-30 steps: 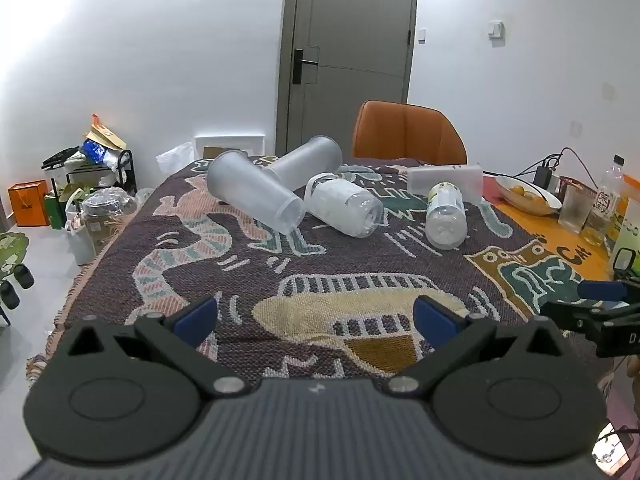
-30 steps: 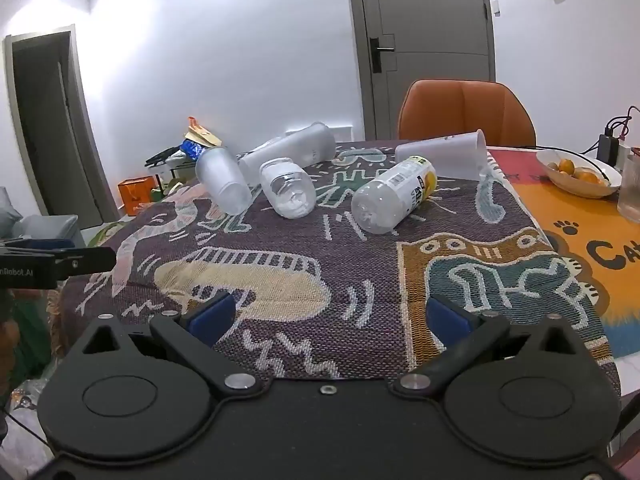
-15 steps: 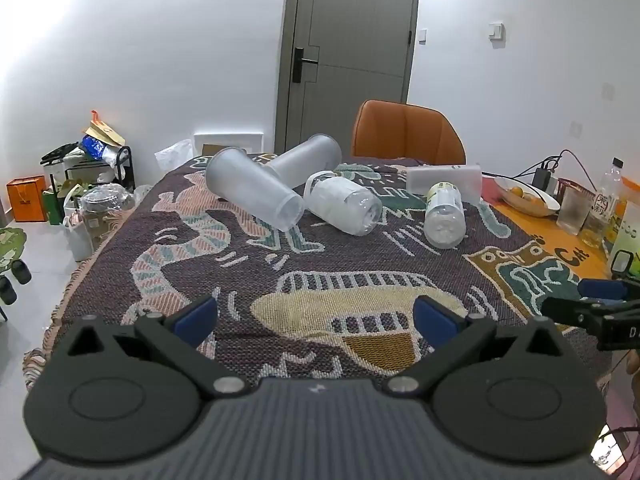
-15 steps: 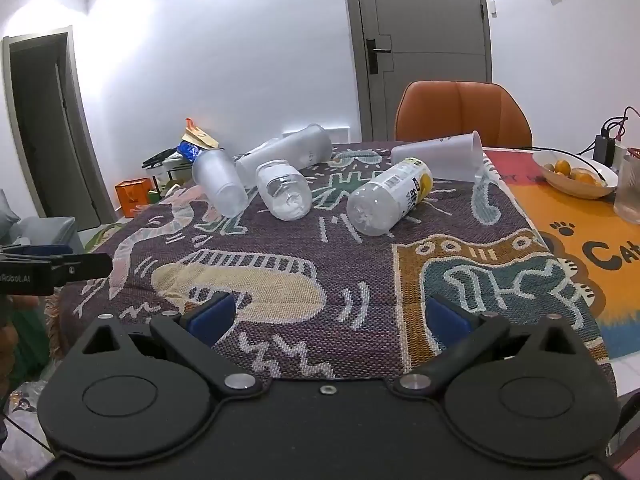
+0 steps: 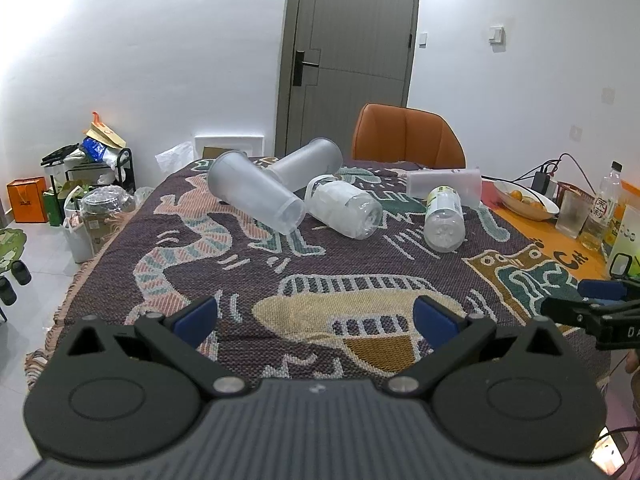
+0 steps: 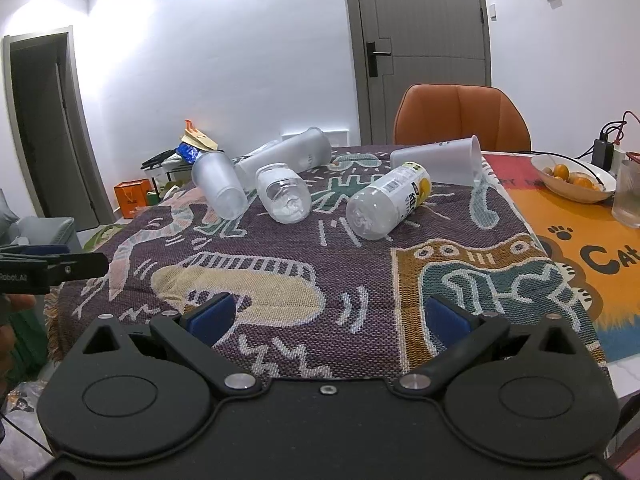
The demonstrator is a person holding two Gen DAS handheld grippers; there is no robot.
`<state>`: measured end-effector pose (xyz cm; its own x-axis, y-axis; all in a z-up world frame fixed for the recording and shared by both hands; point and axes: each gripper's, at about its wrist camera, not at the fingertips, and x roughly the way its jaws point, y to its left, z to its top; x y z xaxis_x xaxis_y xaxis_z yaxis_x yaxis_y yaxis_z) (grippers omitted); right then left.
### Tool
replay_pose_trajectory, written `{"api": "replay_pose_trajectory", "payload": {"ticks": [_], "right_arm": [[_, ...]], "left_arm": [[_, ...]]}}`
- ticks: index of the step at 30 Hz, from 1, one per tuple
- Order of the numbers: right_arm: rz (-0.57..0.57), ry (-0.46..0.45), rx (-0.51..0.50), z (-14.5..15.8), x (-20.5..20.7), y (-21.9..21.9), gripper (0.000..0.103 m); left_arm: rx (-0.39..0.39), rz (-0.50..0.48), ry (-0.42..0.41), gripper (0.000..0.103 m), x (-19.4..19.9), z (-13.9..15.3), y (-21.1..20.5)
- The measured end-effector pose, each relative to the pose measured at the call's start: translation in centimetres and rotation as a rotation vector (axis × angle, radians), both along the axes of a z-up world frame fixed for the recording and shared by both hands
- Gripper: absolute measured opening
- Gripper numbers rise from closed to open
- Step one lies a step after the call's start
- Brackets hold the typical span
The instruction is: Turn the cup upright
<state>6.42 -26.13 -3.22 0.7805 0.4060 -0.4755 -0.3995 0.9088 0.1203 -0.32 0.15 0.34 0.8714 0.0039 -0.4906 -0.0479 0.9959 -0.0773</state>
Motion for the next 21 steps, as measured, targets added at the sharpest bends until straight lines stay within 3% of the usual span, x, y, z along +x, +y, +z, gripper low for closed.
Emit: {"api": "replay_pose_trajectory", "payload": {"ticks": [21], "right_arm": [[-0.014, -0.001, -0.019, -0.25, 0.03, 0.2, 0.103]], "left_arm": [[-0.017, -0.018, -0.003, 0.103, 0.03, -0.26, -0.52]]}}
